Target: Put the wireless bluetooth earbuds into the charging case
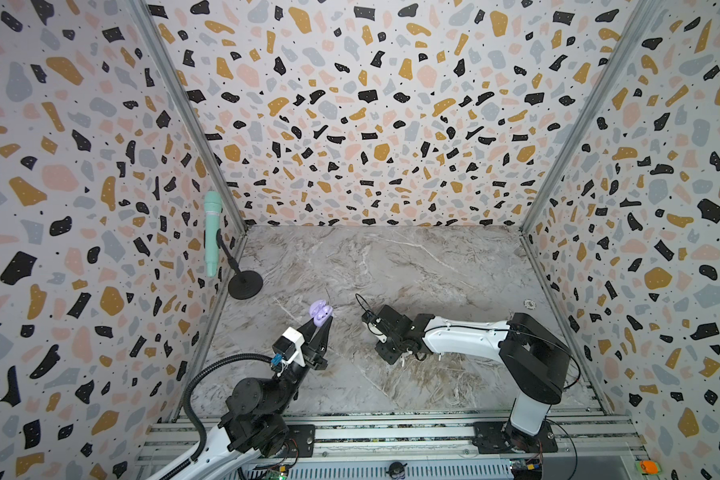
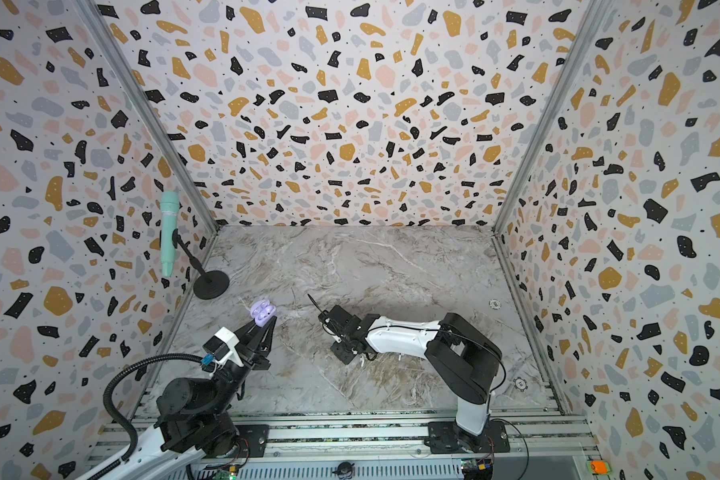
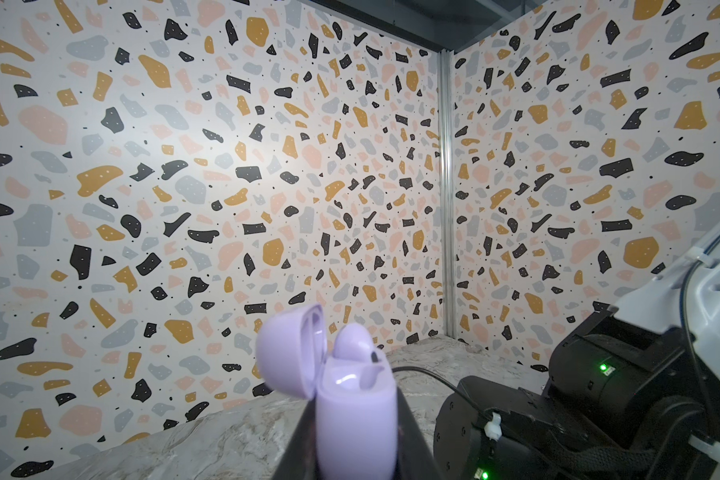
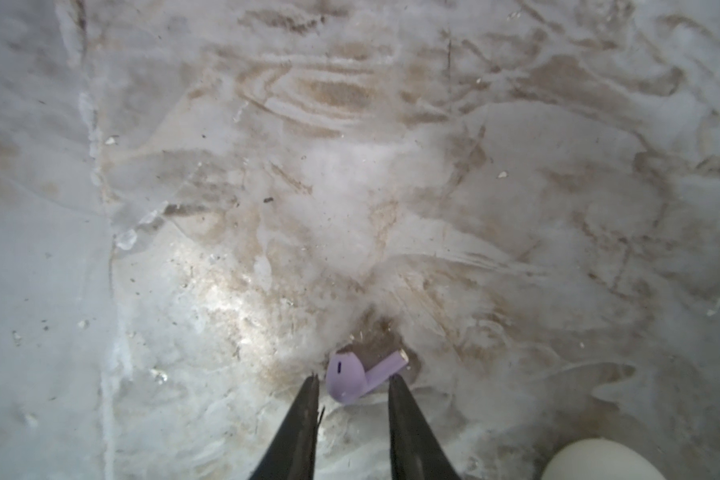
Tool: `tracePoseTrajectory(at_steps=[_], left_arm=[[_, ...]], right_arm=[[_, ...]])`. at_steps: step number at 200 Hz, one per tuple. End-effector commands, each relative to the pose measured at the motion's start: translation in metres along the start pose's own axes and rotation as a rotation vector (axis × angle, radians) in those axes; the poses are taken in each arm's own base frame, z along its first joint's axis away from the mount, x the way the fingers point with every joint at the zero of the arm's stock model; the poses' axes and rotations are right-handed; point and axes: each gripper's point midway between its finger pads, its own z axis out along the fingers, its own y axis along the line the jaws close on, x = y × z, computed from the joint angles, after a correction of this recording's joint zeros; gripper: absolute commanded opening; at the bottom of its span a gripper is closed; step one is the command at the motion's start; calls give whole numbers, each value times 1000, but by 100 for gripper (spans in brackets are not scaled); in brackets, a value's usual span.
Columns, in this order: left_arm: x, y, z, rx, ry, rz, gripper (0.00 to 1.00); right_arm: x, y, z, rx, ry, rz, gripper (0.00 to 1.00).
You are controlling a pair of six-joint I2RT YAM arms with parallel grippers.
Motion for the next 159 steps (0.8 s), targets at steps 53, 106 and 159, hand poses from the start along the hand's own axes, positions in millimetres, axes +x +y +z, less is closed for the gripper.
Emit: tracePoseTrajectory(at_steps=[53,106,159], left_arm=[[-6,-1,-2,7,-34,2,0],[-5,-1,-1,8,-31,4,0],[-6,-2,-1,12,-32,4,0]], right_arm=[[6,1,-4,6,12,-17,29],[5,6,-3,13,8,-38,29],[8,4,3,33,22,-46,27]])
